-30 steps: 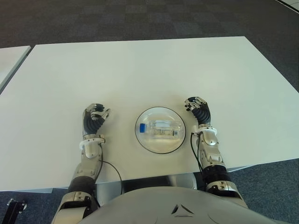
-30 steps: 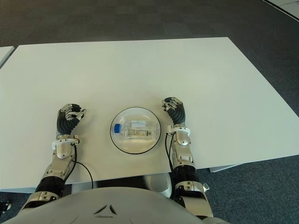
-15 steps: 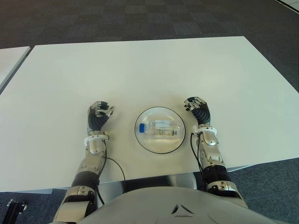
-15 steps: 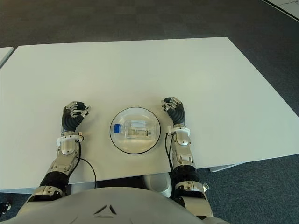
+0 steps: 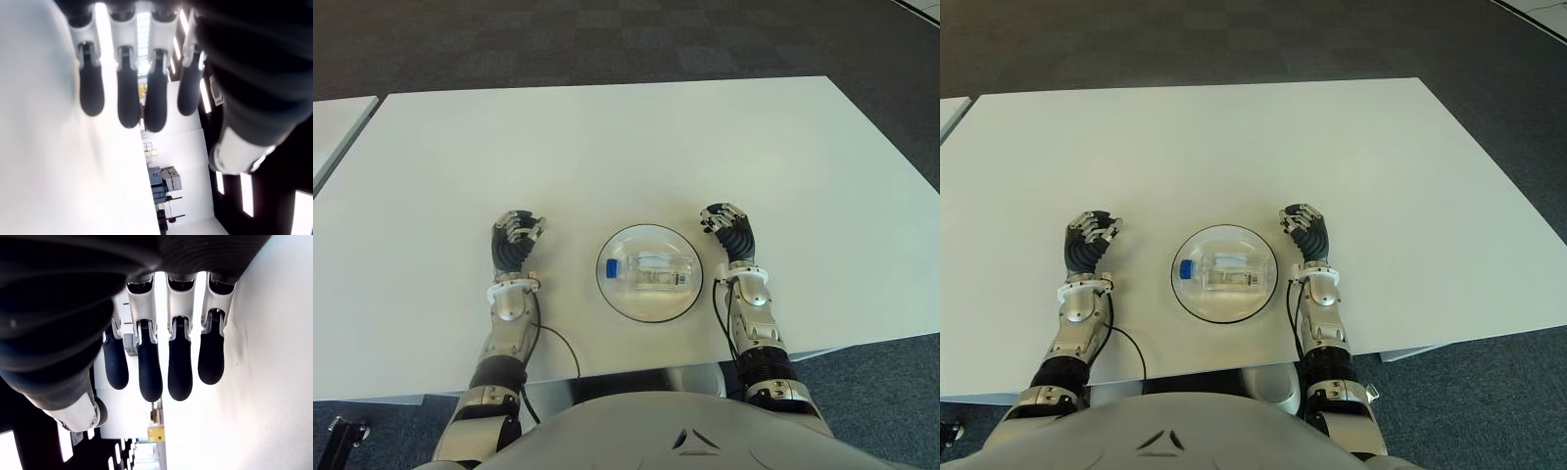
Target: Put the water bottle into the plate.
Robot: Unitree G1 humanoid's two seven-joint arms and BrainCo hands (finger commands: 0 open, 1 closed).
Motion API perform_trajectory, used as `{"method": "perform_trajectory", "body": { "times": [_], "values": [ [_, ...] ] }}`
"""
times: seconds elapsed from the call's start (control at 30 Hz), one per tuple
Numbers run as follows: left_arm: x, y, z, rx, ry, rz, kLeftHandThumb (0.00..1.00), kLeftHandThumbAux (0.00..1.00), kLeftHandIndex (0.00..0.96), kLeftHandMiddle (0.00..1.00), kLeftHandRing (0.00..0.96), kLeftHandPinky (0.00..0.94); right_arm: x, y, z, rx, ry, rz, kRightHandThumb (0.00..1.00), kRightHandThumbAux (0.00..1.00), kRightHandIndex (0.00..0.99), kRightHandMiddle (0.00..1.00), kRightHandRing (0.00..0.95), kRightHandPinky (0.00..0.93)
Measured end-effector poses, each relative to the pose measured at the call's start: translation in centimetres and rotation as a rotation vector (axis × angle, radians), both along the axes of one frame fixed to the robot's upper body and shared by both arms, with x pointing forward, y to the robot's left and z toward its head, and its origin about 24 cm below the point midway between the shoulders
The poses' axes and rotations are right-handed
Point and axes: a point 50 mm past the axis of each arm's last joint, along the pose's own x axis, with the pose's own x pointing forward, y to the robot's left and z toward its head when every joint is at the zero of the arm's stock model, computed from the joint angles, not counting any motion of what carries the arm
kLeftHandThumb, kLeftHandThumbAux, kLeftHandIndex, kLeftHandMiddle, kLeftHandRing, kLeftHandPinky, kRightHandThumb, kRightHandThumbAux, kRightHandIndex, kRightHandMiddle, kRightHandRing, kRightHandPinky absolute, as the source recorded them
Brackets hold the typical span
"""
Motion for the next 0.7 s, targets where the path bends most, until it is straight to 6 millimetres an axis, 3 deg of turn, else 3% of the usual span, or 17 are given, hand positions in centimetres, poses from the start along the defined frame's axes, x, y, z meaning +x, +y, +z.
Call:
{"method": "perform_trajectory", "body": {
  "times": [0.7],
  "values": [
    [-0.14,-0.68,0.17,-0.108,-0.003,0.028,0.706,0.714,0.431,0.54,0.51,0.49,0.03,-0.23,0.01,-0.006,0.001,-0.006,0.707,0.733,0.428,0.496,0.496,0.502]
  ]
}}
